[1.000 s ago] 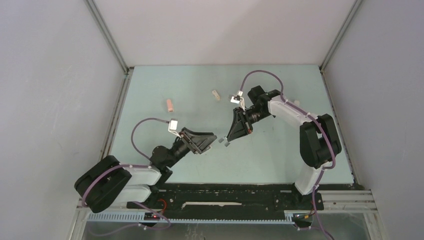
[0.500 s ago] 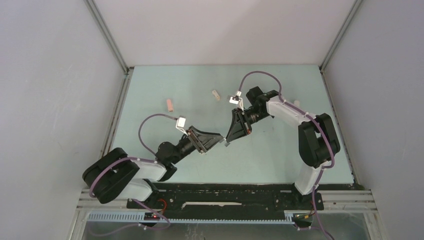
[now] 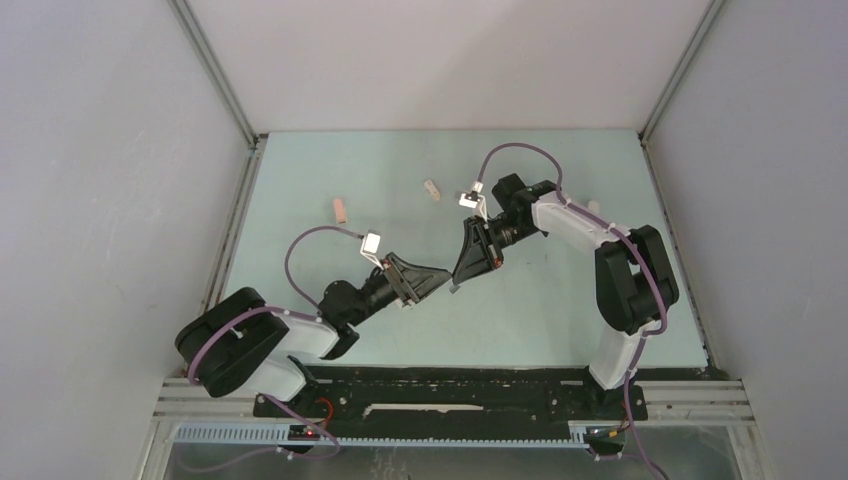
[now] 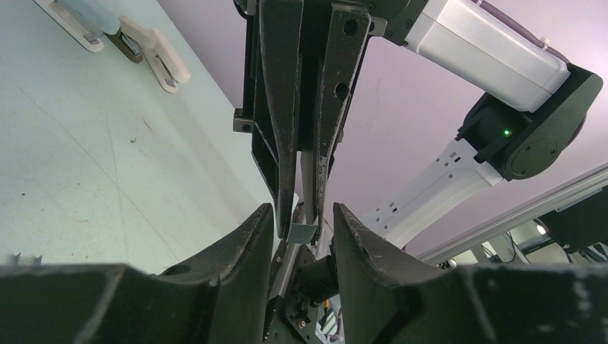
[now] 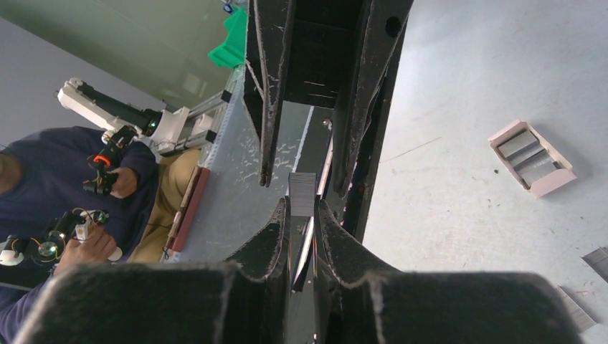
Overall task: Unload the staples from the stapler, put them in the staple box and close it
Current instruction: Pick up the staple from the center of the board, then place the staple in the staple box.
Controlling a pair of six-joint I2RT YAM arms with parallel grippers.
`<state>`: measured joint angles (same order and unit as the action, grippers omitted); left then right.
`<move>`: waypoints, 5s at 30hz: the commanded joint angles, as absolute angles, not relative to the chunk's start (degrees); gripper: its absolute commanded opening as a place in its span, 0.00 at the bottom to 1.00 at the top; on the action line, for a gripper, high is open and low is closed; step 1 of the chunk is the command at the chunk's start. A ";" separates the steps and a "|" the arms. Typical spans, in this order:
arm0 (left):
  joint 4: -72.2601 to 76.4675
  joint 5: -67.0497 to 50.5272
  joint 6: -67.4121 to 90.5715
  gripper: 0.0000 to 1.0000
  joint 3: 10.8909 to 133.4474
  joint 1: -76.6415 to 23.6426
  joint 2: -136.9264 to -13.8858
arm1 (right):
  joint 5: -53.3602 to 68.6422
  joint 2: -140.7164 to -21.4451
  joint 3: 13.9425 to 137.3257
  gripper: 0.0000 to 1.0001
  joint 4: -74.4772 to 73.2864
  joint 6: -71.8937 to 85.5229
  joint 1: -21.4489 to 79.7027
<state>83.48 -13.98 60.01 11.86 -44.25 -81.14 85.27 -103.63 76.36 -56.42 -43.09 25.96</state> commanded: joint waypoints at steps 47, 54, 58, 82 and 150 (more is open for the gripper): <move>86.06 -13.66 58.45 0.11 12.32 -44.42 -80.45 | 83.99 -103.75 78.42 1.00 -60.46 -46.80 25.68; 85.87 -12.55 58.52 0.11 8.27 -43.25 -77.73 | 77.19 -102.66 78.38 1.00 -59.41 -47.20 24.03; 84.73 -11.57 59.00 0.11 4.50 -41.72 -75.28 | 71.29 -99.66 77.03 1.00 -54.75 -43.03 22.56; -6.76 12.91 53.25 0.11 27.62 -40.64 -55.01 | 59.01 -87.79 73.55 1.00 -45.42 -36.49 23.97; -30.83 27.73 80.24 0.12 51.05 -48.68 -86.13 | 66.45 -88.38 73.47 1.00 -48.49 -37.88 20.24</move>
